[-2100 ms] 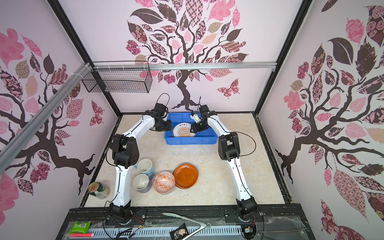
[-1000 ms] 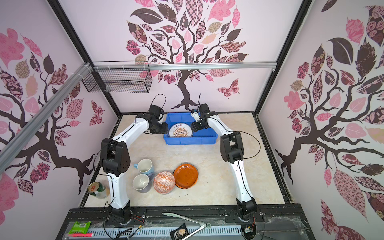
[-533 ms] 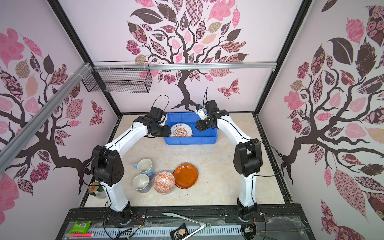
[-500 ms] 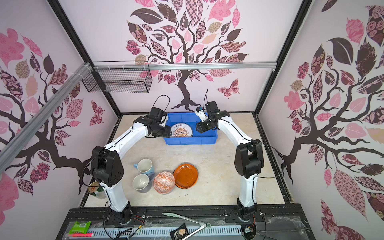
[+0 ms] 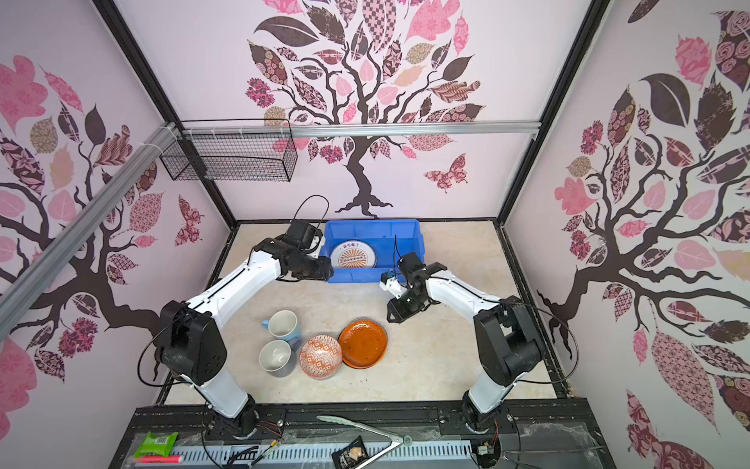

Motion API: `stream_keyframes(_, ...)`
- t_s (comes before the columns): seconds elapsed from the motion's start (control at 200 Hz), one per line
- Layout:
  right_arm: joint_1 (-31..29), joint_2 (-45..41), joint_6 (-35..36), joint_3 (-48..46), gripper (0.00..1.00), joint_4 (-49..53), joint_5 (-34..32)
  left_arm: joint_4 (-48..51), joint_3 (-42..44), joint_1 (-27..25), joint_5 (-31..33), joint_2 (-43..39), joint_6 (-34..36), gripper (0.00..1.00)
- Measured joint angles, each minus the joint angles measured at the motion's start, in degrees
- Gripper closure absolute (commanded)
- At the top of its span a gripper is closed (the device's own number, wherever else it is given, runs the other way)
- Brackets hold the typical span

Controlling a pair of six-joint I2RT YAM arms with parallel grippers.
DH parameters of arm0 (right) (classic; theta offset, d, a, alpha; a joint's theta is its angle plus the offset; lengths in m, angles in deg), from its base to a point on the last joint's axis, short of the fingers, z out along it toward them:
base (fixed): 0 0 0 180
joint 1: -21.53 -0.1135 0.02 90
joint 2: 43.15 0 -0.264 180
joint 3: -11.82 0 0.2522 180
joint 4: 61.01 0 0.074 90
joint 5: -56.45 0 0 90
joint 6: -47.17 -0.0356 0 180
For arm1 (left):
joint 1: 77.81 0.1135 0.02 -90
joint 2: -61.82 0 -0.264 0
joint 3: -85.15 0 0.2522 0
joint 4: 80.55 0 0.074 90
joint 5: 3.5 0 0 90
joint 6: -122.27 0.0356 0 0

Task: Place the mixed dishes into the plastic bin
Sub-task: 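Raise the right gripper and move it toward the orange dish, then grip the orange dish's glass rim with the right gripper and tilt it up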

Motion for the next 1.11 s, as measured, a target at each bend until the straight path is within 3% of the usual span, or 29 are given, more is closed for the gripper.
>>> stream_keyframes(0.265, -1.9, -1.3, -0.6, -4.4, 0.6, -2.6, 2.0, 0.3, 4.7, -0.9, 1.9, -7.1, -3.4, 0.41)
stream_keyframes(0.61, -3.8, -1.2, -1.3, -5.6, 0.64, -5.3, 4.2, 1.1, 12.7, -6.3, 5.2, -15.2, -9.0, 0.41)
stream_keyframes(1.105, -4.9, 4.0, -1.7, -3.0, 0.69, -5.6, 1.6, 1.2, 13.8, -6.2, 7.0, -17.4, -10.4, 0.41)
